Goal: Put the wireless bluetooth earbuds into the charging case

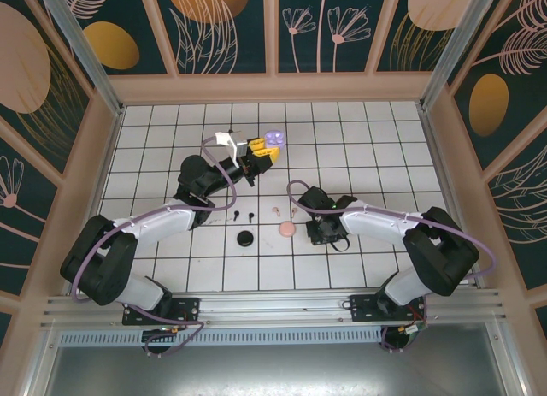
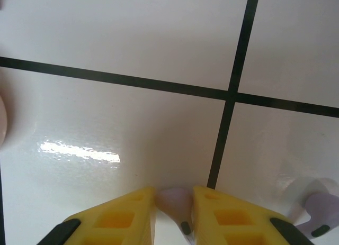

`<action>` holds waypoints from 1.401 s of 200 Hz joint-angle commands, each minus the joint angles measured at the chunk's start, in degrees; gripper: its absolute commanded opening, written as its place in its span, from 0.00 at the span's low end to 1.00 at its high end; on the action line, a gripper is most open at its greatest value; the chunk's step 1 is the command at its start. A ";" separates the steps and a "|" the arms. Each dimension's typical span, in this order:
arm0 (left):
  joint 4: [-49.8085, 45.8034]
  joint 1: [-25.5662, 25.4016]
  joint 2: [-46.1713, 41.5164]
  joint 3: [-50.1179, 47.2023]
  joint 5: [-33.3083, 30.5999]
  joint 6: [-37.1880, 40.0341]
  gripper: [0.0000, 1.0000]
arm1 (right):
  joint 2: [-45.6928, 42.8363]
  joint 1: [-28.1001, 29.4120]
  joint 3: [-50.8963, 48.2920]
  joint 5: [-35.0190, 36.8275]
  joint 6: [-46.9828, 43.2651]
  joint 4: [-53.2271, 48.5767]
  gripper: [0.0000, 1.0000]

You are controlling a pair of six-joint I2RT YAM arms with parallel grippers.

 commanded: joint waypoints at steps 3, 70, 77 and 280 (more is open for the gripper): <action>0.92 -0.42 -0.16 1.59 1.07 0.85 0.00 | 0.32 -0.26 0.31 -0.10 0.15 0.41 0.21; -1.32 -0.63 -1.19 2.30 1.44 4.20 0.00 | -8.73 -0.52 5.53 2.33 1.80 -2.61 0.18; -1.59 -0.64 -1.29 2.32 1.48 4.65 0.00 | -10.29 -0.69 6.67 2.74 1.97 -2.97 0.18; 9.17 -8.51 2.69 2.13 -14.90 19.69 0.00 | -33.15 -3.11 9.10 -9.17 -5.49 50.50 0.19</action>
